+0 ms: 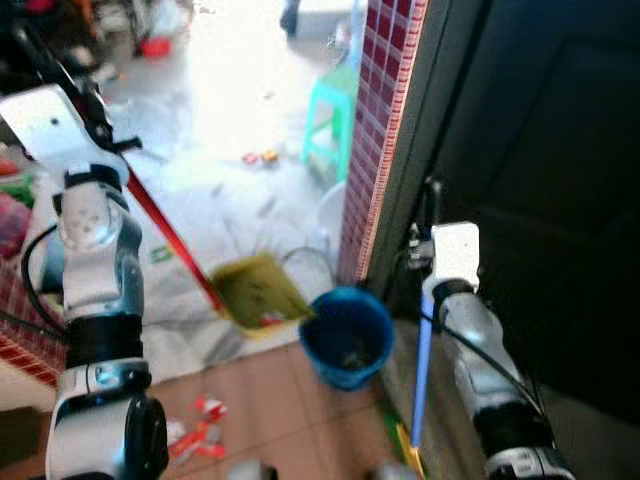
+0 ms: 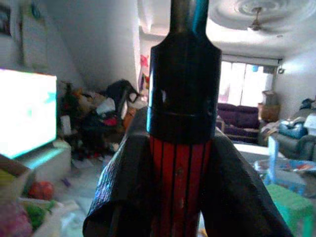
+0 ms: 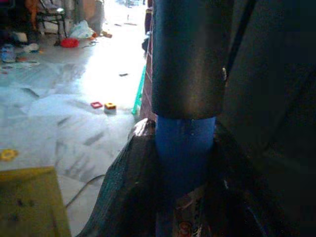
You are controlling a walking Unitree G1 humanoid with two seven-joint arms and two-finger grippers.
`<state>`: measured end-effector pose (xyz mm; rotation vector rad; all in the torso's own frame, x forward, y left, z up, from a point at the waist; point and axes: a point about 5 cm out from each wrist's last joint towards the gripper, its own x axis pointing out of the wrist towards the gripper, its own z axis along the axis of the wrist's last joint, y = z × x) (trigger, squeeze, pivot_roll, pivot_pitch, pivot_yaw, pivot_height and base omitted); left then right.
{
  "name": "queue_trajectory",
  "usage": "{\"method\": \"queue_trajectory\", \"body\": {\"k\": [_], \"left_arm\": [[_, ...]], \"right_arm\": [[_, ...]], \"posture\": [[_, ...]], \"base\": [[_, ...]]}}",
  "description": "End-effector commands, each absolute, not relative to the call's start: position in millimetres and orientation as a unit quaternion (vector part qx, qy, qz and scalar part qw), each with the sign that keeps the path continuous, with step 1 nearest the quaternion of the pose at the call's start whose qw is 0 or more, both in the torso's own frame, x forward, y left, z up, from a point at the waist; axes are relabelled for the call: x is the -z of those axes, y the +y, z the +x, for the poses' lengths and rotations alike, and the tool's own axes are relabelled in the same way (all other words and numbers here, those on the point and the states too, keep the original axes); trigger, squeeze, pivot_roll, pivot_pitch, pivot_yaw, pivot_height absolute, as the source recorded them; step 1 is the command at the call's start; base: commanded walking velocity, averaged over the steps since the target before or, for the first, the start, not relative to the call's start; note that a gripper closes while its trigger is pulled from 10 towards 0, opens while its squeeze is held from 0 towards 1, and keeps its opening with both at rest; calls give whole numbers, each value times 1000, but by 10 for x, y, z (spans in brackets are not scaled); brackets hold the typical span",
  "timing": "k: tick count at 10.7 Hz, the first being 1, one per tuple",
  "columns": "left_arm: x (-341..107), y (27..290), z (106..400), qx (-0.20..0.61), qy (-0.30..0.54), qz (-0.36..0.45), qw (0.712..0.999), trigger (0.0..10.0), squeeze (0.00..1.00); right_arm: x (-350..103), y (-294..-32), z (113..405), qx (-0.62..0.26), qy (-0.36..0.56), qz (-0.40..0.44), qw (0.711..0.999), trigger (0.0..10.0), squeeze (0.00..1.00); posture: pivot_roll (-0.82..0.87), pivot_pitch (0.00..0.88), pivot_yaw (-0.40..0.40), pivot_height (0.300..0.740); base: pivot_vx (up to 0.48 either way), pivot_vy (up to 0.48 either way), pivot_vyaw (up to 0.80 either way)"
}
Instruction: Sweep floor
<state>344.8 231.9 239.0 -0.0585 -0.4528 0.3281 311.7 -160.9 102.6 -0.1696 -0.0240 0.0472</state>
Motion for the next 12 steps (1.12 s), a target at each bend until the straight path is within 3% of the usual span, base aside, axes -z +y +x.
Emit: {"method": "queue_trajectory", "body": {"k": [1,6,10,12], "left_arm": [[-2614,2246,3427,-145,-274,-29,950,10000,0],[-2516,1971,3432,-100,-269,-50,957,10000,0],[-2074,1273,3318,48,-229,-34,972,10000,0],[-2049,1026,3244,141,-241,-2,960,10000,0]], "right_arm": [[-1116,-1662,3137,-19,-33,-94,995,10000,0],[-1124,-1631,3175,-25,-34,-96,995,10000,0],[-1122,-1621,3174,-26,-36,-96,994,10000,0],[-1121,-1619,3174,-24,-37,-95,994,10000,0]], "posture": [[-114,0,51,740],[-108,0,48,740],[-111,0,56,740],[-110,0,58,740]], "base": [[0,0,0],[0,0,0],[0,0,0],[0,0,0]]}}
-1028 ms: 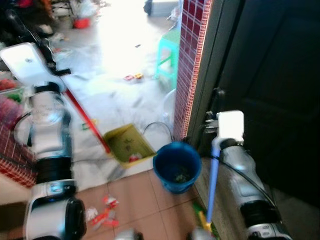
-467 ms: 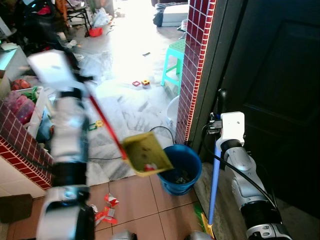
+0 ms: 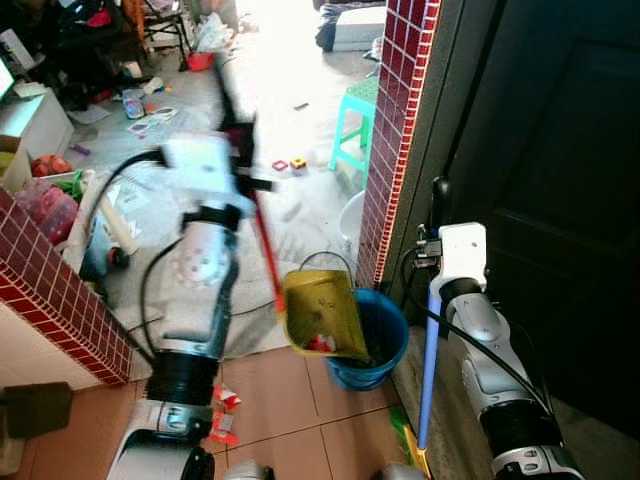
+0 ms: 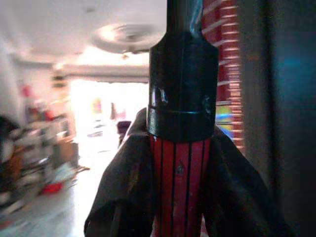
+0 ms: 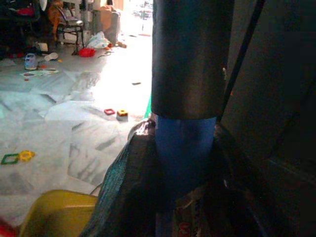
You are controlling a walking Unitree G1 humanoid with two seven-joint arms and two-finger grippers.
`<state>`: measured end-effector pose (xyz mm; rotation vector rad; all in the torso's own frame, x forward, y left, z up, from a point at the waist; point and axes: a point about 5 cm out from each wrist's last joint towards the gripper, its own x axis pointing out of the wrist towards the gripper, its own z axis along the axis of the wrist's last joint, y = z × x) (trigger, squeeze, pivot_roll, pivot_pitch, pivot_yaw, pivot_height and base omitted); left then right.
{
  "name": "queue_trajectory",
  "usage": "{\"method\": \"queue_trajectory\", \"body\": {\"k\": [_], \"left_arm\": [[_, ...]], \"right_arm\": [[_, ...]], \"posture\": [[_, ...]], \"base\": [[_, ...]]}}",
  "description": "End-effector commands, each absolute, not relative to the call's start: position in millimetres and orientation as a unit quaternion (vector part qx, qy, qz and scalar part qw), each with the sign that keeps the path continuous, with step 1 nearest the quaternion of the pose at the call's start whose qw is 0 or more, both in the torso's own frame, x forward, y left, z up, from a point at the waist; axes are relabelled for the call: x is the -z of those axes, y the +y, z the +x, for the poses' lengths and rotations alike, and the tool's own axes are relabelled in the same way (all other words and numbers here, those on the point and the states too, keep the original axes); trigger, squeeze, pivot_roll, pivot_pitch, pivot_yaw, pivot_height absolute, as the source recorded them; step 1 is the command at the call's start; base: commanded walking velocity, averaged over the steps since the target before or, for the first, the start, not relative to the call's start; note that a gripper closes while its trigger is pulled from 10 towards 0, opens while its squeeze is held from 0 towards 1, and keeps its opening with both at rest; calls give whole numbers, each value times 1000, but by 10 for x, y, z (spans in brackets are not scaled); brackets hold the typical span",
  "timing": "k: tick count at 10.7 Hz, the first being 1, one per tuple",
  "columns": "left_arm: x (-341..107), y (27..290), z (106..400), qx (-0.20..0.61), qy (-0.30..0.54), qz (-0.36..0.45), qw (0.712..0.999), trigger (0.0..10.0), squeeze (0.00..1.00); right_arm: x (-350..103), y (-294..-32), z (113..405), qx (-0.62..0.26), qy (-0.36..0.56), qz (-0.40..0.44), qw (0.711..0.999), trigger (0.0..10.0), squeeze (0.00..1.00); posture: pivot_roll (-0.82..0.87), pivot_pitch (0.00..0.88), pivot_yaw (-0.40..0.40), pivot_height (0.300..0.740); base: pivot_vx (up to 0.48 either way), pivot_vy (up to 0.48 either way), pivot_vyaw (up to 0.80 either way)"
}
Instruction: Sweep floor
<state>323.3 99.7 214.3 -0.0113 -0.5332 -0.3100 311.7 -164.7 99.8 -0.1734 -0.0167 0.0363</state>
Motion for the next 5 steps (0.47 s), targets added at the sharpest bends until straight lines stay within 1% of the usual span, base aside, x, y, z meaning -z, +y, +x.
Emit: {"method": "queue_trajectory", "body": {"k": [1,2,3,4,5], "left_arm": [[-2074,886,3192,211,-248,21,945,10000,0],[-2017,736,3142,286,-225,52,930,10000,0],[-1968,664,3104,325,-216,68,918,10000,0],[-1932,584,3053,366,-212,102,900,10000,0],[-1915,483,2983,416,-204,137,875,10000,0]], "right_arm": [[-1121,-1620,3174,-24,-38,-95,994,10000,0],[-1122,-1620,3176,-23,-38,-95,994,10000,0],[-1120,-1615,3178,-24,-38,-95,994,10000,0],[-1122,-1611,3180,-24,-38,-95,994,10000,0],[-1124,-1612,3180,-24,-39,-96,994,10000,0]], "posture": [[-110,0,58,740],[-106,0,57,740],[-103,0,57,740],[-104,0,57,740],[-106,0,55,740]], "base": [[0,0,0],[0,0,0],[0,0,0],[0,0,0],[0,0,0]]}}
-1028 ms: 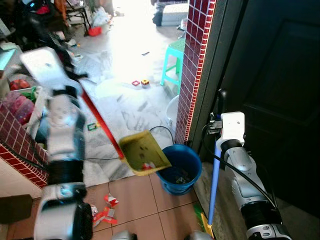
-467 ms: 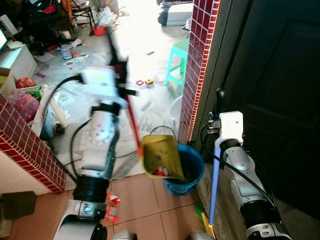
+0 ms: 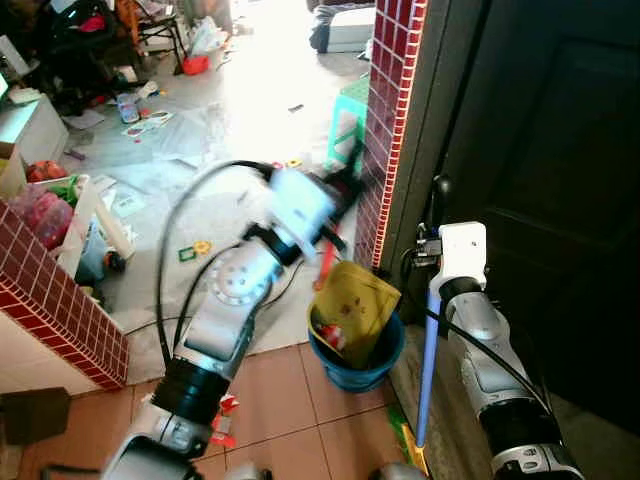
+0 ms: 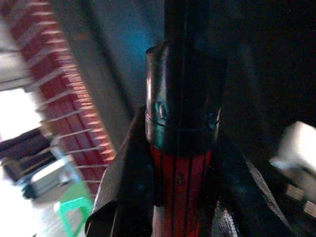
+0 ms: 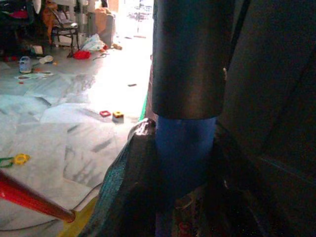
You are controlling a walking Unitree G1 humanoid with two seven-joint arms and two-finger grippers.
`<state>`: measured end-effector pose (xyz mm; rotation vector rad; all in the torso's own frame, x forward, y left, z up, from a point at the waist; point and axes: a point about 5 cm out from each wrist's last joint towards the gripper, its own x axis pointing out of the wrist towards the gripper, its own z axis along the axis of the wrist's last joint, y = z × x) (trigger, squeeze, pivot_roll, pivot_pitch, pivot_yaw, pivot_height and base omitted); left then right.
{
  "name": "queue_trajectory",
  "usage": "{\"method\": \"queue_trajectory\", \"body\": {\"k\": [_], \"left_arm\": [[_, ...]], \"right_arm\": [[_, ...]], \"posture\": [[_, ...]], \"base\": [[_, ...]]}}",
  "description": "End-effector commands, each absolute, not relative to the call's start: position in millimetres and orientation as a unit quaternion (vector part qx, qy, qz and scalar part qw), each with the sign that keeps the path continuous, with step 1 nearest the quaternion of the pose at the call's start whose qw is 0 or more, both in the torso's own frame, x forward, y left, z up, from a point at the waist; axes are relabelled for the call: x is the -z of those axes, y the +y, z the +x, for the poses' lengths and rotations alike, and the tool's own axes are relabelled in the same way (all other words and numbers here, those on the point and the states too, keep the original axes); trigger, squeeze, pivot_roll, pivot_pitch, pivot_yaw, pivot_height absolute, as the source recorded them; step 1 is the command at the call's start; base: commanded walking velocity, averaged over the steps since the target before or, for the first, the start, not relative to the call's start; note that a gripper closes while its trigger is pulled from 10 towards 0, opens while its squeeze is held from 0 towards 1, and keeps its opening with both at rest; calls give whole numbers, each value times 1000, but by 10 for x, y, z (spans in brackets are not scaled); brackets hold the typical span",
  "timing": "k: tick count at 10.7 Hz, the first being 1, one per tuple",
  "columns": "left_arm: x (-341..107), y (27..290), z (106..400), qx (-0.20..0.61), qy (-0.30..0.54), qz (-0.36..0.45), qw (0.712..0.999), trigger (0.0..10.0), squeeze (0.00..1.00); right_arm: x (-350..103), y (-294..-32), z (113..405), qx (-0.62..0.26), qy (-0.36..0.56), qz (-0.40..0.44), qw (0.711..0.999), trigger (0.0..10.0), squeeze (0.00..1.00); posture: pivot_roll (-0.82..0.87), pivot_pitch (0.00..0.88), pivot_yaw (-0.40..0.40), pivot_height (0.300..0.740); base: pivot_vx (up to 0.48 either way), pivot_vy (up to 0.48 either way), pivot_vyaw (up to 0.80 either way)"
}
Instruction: Sweep floor
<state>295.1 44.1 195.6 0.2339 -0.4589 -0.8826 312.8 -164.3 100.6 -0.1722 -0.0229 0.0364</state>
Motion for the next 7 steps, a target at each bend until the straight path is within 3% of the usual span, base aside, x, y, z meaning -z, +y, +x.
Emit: {"method": "queue_trajectory", "body": {"k": [1,4,7], "left_arm": [[-1874,409,2918,457,-193,169,852,10000,0],[-1830,386,2837,494,-190,241,813,10000,0],[-2142,489,2952,417,-250,192,853,10000,0]], "right_arm": [[-1118,-1611,3179,-25,-38,-96,994,10000,0],[-1113,-1613,3181,-25,-39,-97,994,10000,0],[-1116,-1614,3184,-25,-40,-98,994,10000,0]], "posture": [[-106,0,54,740],[-105,0,54,740],[-106,0,54,740]], "base": [[0,0,0],[0,0,0],[0,0,0]]}}
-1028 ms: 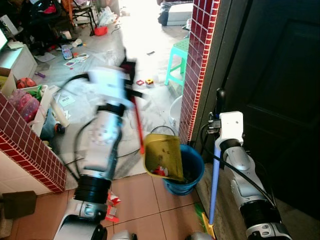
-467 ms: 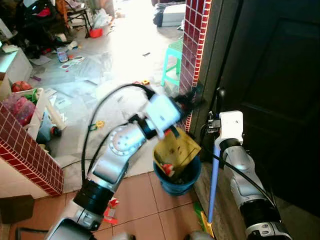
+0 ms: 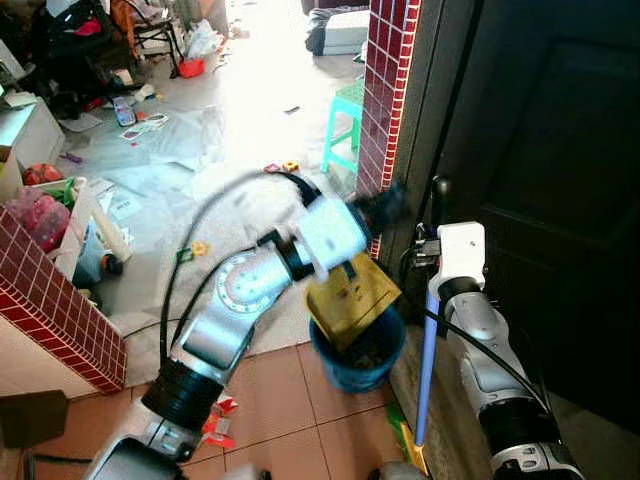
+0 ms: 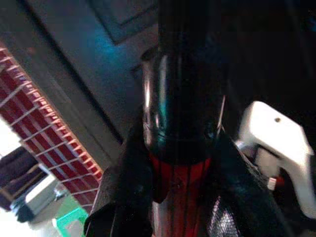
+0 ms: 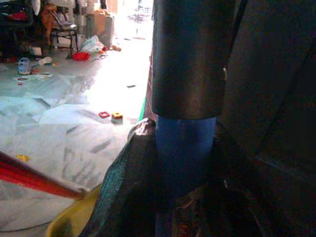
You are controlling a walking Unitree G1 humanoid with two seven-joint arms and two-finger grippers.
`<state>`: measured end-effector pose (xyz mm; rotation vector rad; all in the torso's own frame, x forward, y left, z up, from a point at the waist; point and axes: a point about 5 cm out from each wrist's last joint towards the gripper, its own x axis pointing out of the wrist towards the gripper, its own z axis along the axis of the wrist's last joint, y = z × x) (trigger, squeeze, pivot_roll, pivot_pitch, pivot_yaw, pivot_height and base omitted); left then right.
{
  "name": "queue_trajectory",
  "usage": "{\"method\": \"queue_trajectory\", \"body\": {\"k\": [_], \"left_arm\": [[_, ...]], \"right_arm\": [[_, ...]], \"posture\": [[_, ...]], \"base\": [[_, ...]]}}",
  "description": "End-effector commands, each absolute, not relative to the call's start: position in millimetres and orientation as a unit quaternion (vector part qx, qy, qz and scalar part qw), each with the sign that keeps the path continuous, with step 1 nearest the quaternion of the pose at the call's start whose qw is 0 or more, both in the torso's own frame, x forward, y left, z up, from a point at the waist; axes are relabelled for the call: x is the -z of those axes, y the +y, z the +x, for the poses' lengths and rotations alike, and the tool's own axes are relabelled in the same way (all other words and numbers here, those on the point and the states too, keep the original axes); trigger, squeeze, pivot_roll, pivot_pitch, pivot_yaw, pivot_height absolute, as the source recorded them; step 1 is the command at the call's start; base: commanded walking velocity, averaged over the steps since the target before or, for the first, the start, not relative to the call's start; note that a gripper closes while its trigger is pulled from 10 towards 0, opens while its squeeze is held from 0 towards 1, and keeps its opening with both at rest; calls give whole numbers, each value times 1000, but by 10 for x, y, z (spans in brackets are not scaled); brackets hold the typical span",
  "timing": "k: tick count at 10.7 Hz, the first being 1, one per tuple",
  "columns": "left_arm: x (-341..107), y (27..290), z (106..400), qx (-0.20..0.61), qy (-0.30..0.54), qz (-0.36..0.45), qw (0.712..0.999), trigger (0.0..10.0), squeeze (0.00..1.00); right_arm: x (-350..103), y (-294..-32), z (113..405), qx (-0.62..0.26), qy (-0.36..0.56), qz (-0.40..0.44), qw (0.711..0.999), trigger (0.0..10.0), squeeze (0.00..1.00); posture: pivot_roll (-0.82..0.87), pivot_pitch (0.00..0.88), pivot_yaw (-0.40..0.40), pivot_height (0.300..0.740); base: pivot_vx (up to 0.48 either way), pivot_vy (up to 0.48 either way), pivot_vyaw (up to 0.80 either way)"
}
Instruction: Sweep floor
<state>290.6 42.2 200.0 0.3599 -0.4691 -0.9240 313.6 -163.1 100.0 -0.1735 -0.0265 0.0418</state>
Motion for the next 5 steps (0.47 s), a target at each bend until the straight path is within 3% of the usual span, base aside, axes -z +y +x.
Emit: {"method": "queue_trajectory", "body": {"k": [1,5], "left_arm": [[-2195,518,2976,406,-254,187,858,10000,0],[-2779,925,3095,322,-310,147,883,10000,0]], "right_arm": [[-1113,-1616,3182,-25,-40,-98,994,10000,0],[-1103,-1621,3189,-27,-39,-100,994,10000,0]], "posture": [[-105,0,53,740],[-98,0,43,740]], "base": [[0,0,0],[0,0,0]]}}
